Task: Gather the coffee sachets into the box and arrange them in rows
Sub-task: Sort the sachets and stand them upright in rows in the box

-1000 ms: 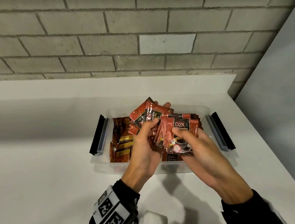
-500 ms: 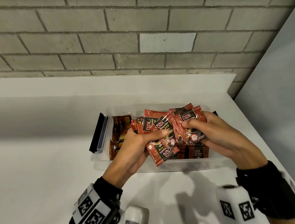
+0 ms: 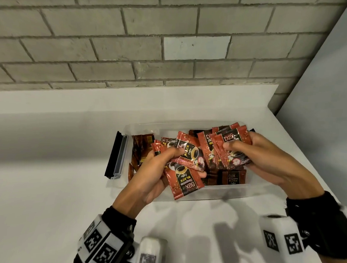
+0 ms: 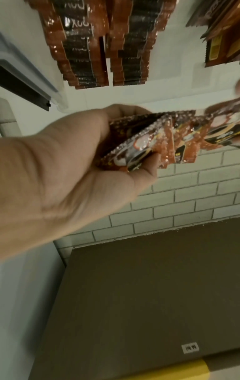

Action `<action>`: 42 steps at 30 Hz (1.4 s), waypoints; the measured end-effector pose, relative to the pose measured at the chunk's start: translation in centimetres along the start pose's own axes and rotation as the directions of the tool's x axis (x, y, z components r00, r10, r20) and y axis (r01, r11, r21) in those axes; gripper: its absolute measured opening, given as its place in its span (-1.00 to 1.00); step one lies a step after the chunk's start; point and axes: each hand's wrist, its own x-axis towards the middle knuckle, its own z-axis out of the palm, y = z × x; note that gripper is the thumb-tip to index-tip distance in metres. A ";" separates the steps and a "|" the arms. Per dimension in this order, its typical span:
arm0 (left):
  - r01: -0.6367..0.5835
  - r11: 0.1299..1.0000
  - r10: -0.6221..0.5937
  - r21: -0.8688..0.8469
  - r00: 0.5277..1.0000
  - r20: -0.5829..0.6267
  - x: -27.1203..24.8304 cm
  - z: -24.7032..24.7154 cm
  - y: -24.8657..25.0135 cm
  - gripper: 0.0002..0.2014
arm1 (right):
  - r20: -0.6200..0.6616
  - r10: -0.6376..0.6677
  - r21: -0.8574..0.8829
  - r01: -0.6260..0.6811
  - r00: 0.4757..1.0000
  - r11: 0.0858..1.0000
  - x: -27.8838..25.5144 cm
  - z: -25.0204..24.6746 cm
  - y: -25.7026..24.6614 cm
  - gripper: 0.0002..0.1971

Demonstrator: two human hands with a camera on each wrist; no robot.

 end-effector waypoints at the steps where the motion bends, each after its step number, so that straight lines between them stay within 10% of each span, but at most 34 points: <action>1: 0.005 1.000 -0.005 0.018 1.000 0.013 0.0 -0.1 0.1 -0.47 | 0.013 -0.015 -0.003 0.015 1.000 1.000 0.0 -0.3 -0.2 -0.85; 13: 0.031 0.987 -0.072 0.156 0.962 0.265 0.3 0.0 0.4 -0.55 | 0.238 0.096 -0.170 -0.056 0.967 0.984 1.4 0.1 -0.8 -0.81; 24: -0.269 0.918 0.278 -0.291 0.961 -0.010 1.2 1.1 -0.5 -0.68 | 0.073 0.153 0.536 -0.168 0.986 0.827 -0.4 2.6 2.5 -0.61; 34: -0.193 0.903 0.201 -0.384 0.979 -0.021 1.1 1.9 -1.4 -0.45 | -0.149 0.189 0.337 -0.129 0.971 0.933 0.0 4.6 3.1 -0.76; 38: -0.171 0.894 0.183 -0.414 0.983 -0.012 0.7 1.5 -1.2 -0.64 | -0.124 0.143 0.170 -0.121 0.982 0.978 0.0 2.4 1.5 -0.76; 42: -0.119 0.936 0.109 -0.330 0.993 -0.049 0.8 1.3 -1.5 -0.36 | -0.055 0.102 0.058 -0.098 0.993 0.993 0.2 1.4 0.4 -0.80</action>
